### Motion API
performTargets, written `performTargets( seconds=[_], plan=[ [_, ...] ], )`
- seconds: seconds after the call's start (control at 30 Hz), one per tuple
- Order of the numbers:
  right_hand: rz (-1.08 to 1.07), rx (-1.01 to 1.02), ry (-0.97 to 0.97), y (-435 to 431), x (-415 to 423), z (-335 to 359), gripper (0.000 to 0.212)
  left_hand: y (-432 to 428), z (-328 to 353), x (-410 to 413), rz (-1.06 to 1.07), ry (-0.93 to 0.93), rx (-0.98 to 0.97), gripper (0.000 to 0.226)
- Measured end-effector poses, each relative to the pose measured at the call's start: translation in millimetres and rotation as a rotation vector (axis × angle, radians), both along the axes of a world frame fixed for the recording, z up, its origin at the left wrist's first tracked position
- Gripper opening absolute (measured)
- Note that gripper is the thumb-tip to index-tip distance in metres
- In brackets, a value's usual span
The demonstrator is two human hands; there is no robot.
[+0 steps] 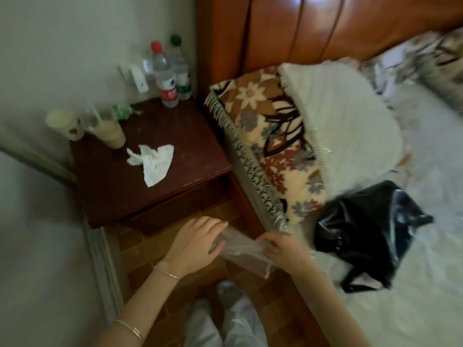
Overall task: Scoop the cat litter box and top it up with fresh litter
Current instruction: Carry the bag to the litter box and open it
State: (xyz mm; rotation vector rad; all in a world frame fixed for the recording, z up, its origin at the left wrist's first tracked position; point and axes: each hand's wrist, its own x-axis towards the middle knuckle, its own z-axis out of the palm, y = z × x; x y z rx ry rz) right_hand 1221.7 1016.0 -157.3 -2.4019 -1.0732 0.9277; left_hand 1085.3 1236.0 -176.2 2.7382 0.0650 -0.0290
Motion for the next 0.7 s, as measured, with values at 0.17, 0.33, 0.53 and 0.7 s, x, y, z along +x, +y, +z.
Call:
performTargets(
  seconds=[0.17, 0.33, 0.53, 0.7],
  plan=[
    [-0.278, 0.007, -0.061, -57, -14, 91, 0.026, -36, 96, 20, -0.142, -0.064, -0.024, 0.046],
    [-0.556, 0.047, -0.111, -116, -64, 134, 0.024, -69, 140, 26, -0.346, -0.119, 0.007, 0.047],
    [-0.899, 0.124, -0.117, -182, -153, 149, 0.021, -116, 156, 32, -0.657, -0.158, 0.105, 0.047],
    [-1.196, 0.182, -0.119, -230, -232, 159, 0.014, -186, 167, 32, -0.917, -0.192, 0.148, 0.047]
  ],
)
